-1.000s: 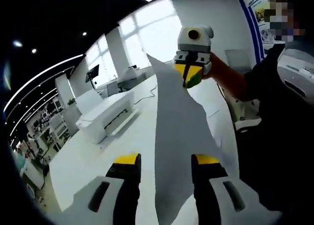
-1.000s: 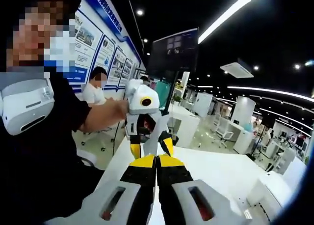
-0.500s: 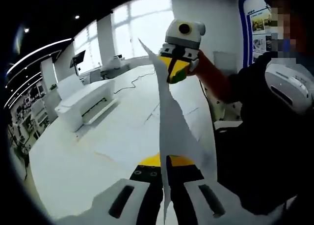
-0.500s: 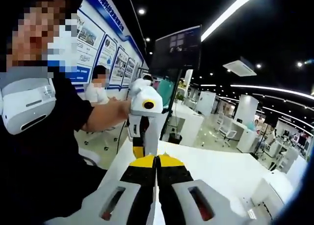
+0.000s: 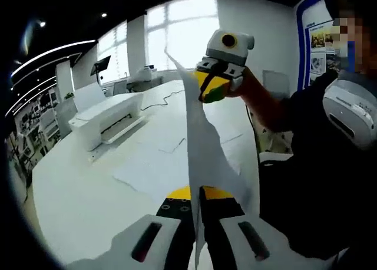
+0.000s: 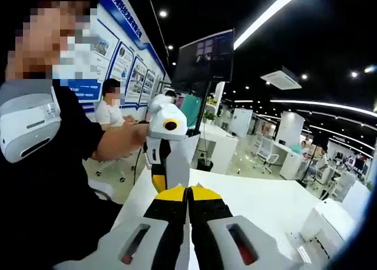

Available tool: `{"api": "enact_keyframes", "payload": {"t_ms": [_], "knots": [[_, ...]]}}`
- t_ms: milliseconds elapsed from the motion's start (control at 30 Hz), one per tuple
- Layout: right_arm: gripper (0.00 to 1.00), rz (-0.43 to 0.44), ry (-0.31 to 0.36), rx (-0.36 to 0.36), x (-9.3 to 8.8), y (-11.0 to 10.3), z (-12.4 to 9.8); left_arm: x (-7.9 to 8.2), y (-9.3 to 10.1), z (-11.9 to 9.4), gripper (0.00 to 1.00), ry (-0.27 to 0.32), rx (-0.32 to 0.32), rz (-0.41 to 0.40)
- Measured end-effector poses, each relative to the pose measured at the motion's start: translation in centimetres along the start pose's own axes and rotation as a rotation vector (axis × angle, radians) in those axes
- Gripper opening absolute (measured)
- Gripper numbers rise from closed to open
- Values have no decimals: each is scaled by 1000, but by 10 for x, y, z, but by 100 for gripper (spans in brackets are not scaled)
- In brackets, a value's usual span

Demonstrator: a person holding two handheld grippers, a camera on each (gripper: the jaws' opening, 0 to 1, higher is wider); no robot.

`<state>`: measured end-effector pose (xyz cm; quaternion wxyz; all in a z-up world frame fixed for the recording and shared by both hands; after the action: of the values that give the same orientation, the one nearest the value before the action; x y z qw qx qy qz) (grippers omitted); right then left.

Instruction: Organize the stack of printing papers by aligning and flattening the scattered papers on the table

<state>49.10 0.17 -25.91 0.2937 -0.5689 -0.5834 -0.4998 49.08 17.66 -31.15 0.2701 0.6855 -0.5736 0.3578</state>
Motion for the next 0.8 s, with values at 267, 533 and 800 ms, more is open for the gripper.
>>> {"api": "enact_keyframes", "payload": {"t_ms": [267,533,800], "knots": [[6,57,19,-54,-4,11,-4,-3,-6,-6,6,40,17,-20],[8,91,41,-86,-2,16,-9,-5,-8,-9,6,69,34,-20],[11,135,62,-86,0,14,-13,-6,-10,-12,6,98,38,-35]]}}
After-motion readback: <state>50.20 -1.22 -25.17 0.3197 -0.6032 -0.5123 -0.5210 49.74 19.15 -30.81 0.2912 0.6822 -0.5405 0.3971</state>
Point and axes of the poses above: the point that each gripper's makers call its tool centre point, and the gripper's own axes: z roughly forward along the fingers, y roughly to its right, x roughly out of its top, the point moved 7 cm from there along -z, roughly backward along the fingers, and after that the axes turned 8 degrees about -y, right-handed, at the moved point
